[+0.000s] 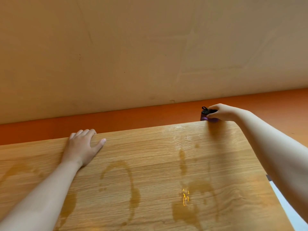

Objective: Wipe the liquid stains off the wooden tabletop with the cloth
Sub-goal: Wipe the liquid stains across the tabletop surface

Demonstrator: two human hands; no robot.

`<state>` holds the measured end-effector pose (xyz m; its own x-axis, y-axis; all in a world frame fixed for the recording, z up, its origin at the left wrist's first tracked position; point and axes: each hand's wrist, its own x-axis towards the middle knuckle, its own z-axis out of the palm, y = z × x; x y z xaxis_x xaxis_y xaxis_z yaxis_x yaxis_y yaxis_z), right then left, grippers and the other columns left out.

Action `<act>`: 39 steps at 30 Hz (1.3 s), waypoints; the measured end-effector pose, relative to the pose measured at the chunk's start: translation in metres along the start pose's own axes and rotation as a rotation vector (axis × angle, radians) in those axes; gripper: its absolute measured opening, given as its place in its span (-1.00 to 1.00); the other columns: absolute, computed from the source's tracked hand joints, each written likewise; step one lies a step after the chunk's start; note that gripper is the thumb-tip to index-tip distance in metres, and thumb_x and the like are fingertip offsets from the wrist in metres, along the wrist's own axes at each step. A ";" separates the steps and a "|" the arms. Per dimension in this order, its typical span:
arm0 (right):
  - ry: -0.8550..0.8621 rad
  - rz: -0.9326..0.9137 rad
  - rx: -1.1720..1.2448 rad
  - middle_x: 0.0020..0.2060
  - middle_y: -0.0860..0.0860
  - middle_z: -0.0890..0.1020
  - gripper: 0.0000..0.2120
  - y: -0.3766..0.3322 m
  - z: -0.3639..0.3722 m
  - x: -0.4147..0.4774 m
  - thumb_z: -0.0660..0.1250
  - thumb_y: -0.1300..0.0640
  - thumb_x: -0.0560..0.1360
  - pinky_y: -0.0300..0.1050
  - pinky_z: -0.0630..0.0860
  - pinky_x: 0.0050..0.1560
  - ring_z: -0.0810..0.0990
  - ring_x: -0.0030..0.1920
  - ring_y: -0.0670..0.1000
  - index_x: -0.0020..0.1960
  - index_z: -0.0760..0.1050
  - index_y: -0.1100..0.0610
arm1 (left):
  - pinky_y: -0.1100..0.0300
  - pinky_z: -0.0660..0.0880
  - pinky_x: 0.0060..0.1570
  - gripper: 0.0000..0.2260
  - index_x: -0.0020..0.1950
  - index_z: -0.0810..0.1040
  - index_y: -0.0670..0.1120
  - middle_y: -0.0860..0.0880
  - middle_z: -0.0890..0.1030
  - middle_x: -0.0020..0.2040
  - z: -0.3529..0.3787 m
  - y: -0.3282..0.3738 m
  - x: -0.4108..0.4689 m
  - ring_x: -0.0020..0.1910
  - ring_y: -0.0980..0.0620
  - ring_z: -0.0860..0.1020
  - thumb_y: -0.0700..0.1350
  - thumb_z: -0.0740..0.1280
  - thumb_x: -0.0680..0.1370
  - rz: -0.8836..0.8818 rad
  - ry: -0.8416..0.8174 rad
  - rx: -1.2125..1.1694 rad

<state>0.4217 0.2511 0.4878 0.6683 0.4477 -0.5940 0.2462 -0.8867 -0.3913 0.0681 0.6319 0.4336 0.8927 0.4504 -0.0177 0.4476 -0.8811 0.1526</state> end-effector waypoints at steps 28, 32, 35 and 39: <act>-0.065 -0.020 0.030 -0.15 0.09 0.61 -0.93 -0.042 0.011 0.000 0.33 0.16 0.51 -0.14 0.37 -0.18 0.52 -0.21 -0.01 -0.05 0.58 0.06 | 0.02 0.35 0.04 -0.43 -0.01 0.54 -0.03 0.05 0.59 -0.11 0.006 -0.004 0.004 -0.06 -0.02 0.51 0.38 0.01 0.44 0.003 0.040 -0.051; -0.065 -0.221 -0.033 -0.19 -0.05 0.61 -0.95 -0.124 0.064 -0.009 0.33 0.06 0.51 -0.18 0.38 -0.26 0.53 -0.24 -0.08 -0.04 0.55 -0.05 | 0.04 0.35 0.05 -0.43 0.00 0.54 -0.02 0.05 0.59 -0.09 0.007 -0.005 0.003 -0.05 -0.01 0.51 0.39 0.00 0.44 0.004 0.037 -0.046; -0.008 -0.376 0.028 -0.14 -0.06 0.62 -0.89 -0.185 0.109 -0.021 0.32 0.08 0.51 -0.24 0.41 -0.31 0.54 -0.23 -0.10 0.04 0.53 0.01 | 0.05 0.35 0.07 -0.43 0.01 0.54 0.00 0.06 0.59 -0.08 0.007 -0.005 0.003 -0.04 0.00 0.50 0.39 -0.01 0.44 0.003 0.035 -0.054; 0.030 -0.516 0.181 -0.24 -0.18 0.55 -0.94 -0.242 0.157 -0.055 0.32 0.10 0.51 -0.36 0.35 -0.35 0.50 -0.26 -0.22 -0.07 0.47 -0.05 | 0.05 0.34 0.03 -0.44 -0.02 0.52 0.00 0.04 0.59 -0.09 0.005 -0.004 0.002 -0.05 -0.01 0.50 0.39 -0.02 0.44 0.010 0.042 -0.054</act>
<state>0.2148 0.4593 0.5051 0.5129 0.8138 -0.2733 0.4243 -0.5171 -0.7433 0.0684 0.6362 0.4283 0.8936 0.4481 0.0252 0.4341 -0.8771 0.2057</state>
